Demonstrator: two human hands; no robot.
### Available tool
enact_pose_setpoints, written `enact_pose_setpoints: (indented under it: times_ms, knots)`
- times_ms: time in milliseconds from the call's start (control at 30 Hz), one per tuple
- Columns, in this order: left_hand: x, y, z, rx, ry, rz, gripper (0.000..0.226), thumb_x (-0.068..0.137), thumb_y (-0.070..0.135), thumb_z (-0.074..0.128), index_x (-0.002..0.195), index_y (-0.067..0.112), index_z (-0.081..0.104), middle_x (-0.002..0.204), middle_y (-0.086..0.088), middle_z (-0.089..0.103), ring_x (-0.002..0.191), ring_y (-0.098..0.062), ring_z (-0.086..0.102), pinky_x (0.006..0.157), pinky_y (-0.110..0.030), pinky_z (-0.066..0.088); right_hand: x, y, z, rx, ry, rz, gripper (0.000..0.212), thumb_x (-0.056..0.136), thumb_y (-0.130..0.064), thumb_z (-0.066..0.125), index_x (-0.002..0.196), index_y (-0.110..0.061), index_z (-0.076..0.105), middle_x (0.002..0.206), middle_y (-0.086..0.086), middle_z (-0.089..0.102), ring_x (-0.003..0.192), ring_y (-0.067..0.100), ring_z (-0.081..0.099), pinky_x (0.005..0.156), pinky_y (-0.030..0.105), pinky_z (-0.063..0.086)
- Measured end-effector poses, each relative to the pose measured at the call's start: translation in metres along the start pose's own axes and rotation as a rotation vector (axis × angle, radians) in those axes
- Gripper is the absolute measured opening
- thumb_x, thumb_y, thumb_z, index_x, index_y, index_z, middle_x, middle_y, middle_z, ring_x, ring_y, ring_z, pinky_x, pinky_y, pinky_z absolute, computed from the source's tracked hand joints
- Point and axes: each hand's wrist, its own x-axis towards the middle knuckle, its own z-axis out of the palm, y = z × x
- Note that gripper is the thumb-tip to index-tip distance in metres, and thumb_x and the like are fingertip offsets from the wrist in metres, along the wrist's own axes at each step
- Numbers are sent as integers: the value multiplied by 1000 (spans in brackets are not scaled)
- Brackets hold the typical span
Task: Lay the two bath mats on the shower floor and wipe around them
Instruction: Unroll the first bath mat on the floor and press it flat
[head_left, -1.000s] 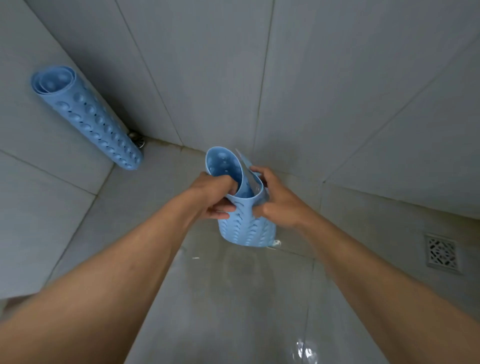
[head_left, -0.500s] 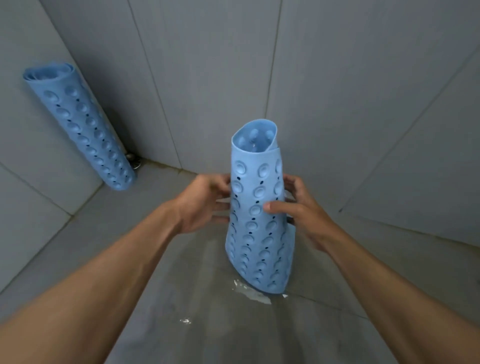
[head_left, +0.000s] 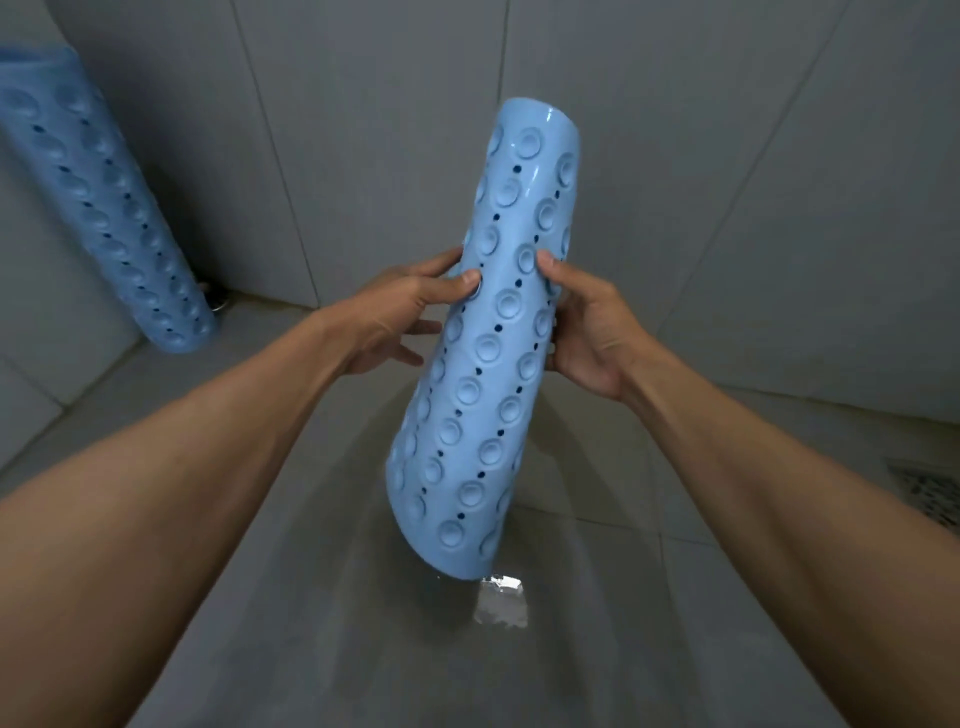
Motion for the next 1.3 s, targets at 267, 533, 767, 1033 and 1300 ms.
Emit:
enact_pose_setpoints:
  times_ms: [267,533,767,1033,1300]
  knots:
    - [-13,-15,24,33,-37,-96,53,81,72,56,130,51,54,126,4,63,112,-31,62,86,-46,54,-16,26,10,-38,130,128,65,84,-68,57,130,-23,63,121,4,71,113,28,67,97,55,51]
    - [16,-26,51,23,17,-155,32,99,56,42,103,32,61,72,12,72,53,-6,69,46,-19,52,3,57,-1,-134,402,140,66,89,-72,46,131,-22,37,119,0,64,98,24,70,79,53,59]
    - [45,-51,67,135,32,-208,42,95,62,46,117,31,64,86,11,72,56,-1,68,42,-17,48,10,91,-37,-81,341,189,95,64,-70,76,139,-24,39,120,0,70,96,21,74,83,50,59]
    - [75,-80,79,69,72,-416,32,91,31,49,117,19,61,110,-4,61,80,-24,61,66,-33,54,9,117,-78,-77,403,253,71,76,-52,77,135,-23,50,116,0,73,96,21,74,86,48,59]
    - [87,-113,80,180,99,-414,47,82,40,77,111,6,63,94,-4,64,77,-13,65,54,-24,45,3,127,-91,-501,493,404,107,67,-79,62,153,-29,23,151,6,39,131,30,48,108,50,43]
